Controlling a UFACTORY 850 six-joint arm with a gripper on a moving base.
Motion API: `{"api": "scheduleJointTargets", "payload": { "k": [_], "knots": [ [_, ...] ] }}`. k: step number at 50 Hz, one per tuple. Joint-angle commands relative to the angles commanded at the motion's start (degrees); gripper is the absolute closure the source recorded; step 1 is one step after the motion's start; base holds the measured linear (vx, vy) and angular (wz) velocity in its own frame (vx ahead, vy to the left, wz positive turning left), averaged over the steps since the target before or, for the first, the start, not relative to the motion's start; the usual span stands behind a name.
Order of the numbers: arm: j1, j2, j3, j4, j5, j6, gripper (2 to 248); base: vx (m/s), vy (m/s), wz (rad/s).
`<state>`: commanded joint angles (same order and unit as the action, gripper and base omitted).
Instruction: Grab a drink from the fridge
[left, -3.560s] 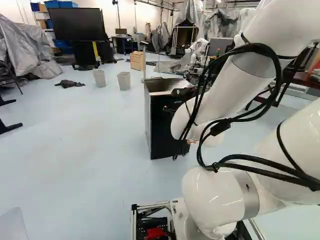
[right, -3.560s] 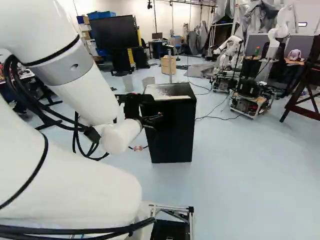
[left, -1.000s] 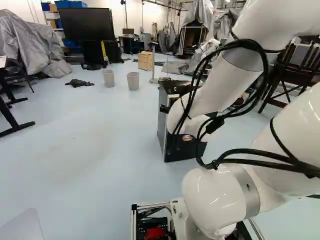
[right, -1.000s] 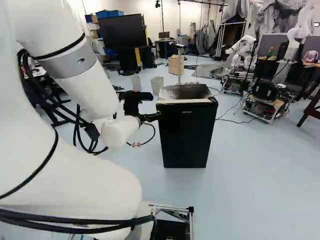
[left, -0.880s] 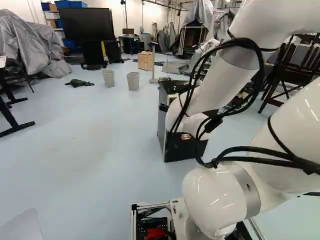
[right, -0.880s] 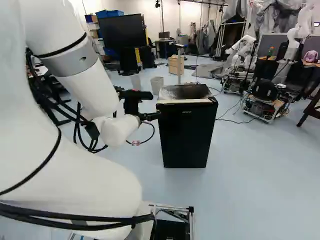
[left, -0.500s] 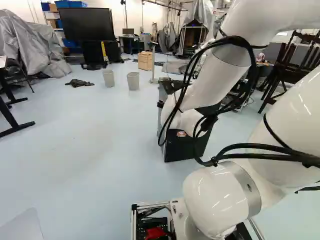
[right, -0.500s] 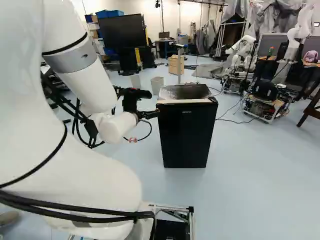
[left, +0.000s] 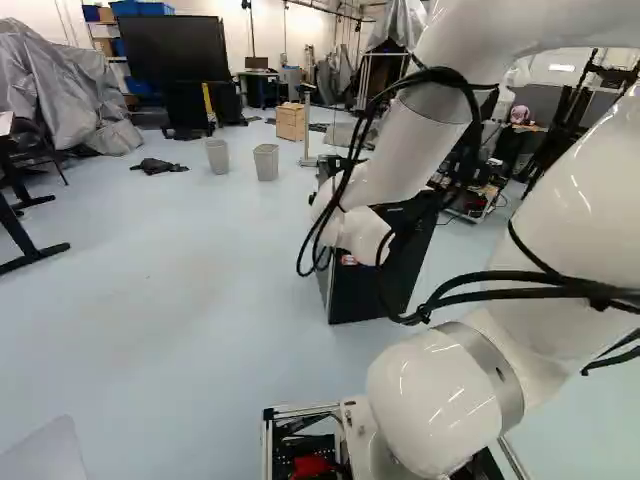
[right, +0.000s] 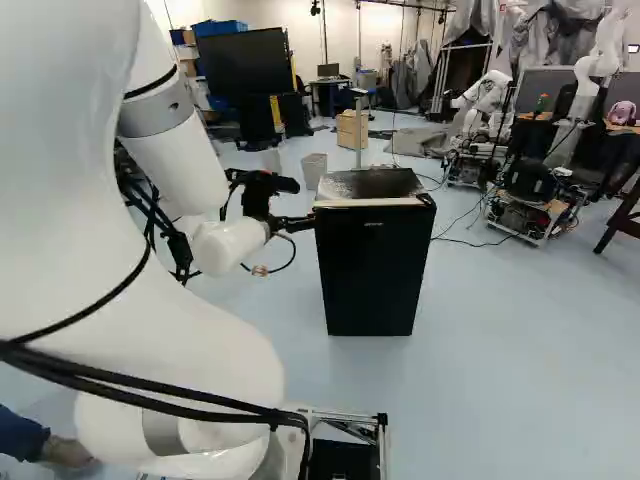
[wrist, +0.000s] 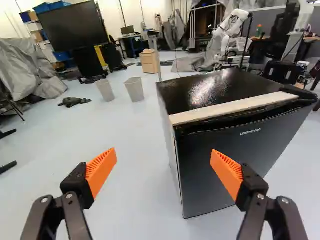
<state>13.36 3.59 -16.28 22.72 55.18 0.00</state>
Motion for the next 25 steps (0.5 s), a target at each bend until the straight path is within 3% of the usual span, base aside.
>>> {"api": "scheduleJointTargets", "payload": {
  "k": [25],
  "knots": [
    [3.9, -7.2, -5.9, 8.3, 1.6, 0.0, 3, 0.0, 0.0, 0.0]
  ]
}}
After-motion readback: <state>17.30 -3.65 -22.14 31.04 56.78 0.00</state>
